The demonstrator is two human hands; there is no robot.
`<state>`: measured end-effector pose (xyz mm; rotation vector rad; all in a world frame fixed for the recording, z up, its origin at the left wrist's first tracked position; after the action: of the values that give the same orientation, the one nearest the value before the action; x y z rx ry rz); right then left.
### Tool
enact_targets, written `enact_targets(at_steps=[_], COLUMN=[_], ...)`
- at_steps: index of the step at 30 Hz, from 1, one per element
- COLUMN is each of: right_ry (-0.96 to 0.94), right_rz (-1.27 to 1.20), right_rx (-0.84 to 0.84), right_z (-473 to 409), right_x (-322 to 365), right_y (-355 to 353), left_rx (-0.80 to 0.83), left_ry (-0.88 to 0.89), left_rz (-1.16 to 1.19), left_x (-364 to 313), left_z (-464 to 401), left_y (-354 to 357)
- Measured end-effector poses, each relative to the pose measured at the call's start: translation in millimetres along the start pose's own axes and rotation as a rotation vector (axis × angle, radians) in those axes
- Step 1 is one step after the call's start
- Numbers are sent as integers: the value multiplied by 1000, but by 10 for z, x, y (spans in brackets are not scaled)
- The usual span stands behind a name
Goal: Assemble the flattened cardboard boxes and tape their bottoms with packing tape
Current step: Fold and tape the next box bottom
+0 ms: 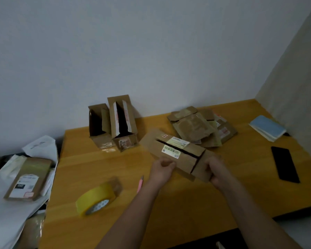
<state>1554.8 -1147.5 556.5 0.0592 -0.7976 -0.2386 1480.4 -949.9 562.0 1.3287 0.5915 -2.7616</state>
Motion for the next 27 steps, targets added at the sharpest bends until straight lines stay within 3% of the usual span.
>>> enact_targets(at_steps=[3,7,15,19,23,27], right_ry=[-65,-77,220,316,226,97], right_rz=[-5,-176,-360,-97,133,230], right_rx=[6,82,228,322,261,335], right_z=[-49,-66,-402,-643,-947,-1108], right_x=[168,214,-116,-305,-390,-320], right_y=[-3,196,862,1138,1150,1379], left_rx=[79,-24,-214,-261,-313,-138], left_ry=[-32,41,70,-14,-349,-454], left_rz=[79,111,109,132,178,397], left_x=[-121,-354,-521,-341,231,434], left_z=[31,-124,-606,-871,-1014,-1063], left_y=[134,42,-289,-398,-391,-138])
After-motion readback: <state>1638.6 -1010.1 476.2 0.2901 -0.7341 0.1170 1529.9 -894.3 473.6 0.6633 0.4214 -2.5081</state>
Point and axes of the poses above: each hand's wrist, its own z-axis away from the middle knuckle, its own y-axis out of the palm, x = y × z, the point moved 9 cm from there along -z, towards the middle knuckle, and after that the axes turned 13 degrees about -z, right-handed, at the moved point
